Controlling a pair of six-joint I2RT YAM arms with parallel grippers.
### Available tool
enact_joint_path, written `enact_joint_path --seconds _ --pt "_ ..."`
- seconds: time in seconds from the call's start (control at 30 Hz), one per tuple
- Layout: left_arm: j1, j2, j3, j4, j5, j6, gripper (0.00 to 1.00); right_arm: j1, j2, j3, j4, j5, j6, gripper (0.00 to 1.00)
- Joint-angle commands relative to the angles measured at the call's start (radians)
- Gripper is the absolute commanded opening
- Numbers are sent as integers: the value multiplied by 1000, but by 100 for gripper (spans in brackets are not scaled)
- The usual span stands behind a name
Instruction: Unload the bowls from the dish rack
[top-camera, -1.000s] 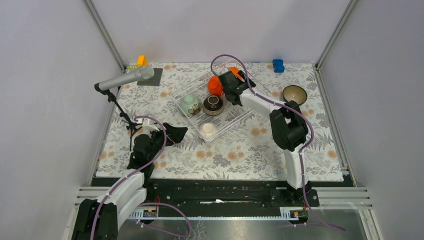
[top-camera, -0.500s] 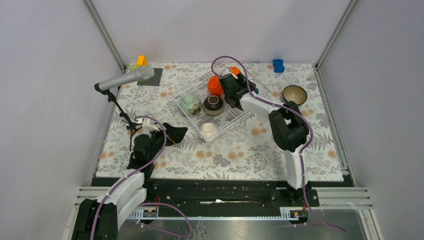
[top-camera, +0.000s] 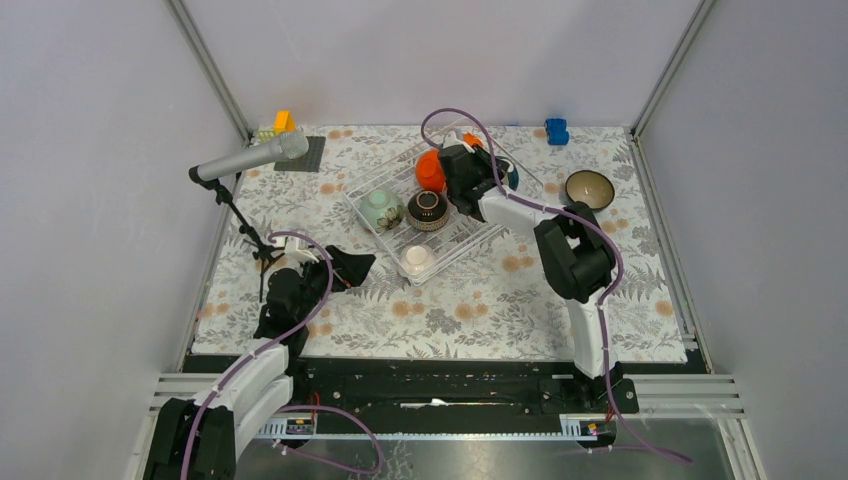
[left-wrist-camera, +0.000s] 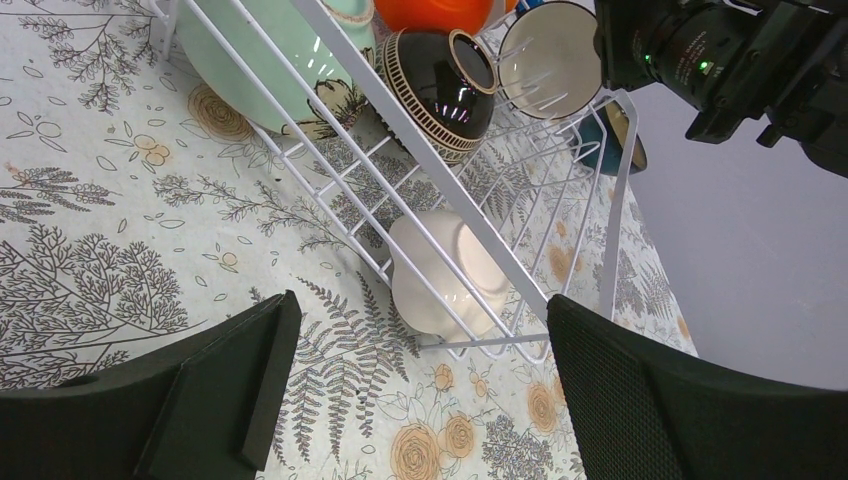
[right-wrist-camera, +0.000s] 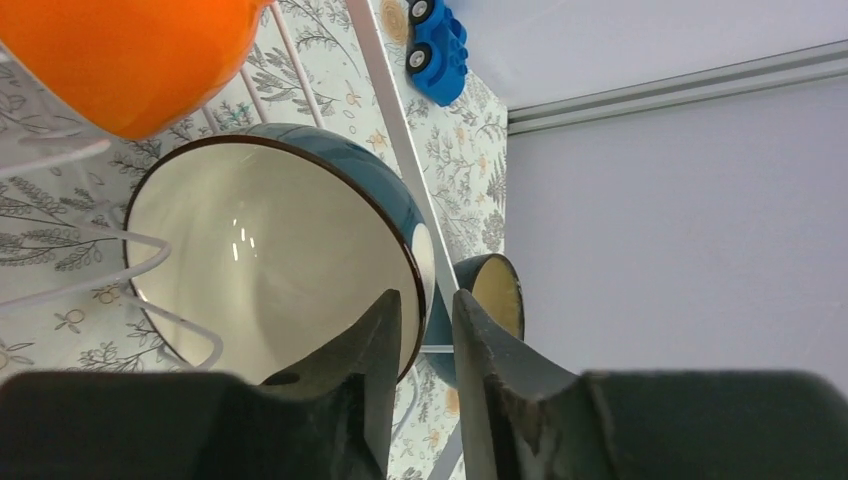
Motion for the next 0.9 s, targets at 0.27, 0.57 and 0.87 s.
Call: enact_joint_path --seconds 0.27,0.57,0.87 --pt "-3 -25 3 31 6 13 99 -1 29 44 18 50 -5 51" --pt "-3 -37 3 21 1 15 99 -39 67 79 -26 84 26 40" --pt "-3 -35 4 23 1 13 99 -29 62 126 -24 164 5 0"
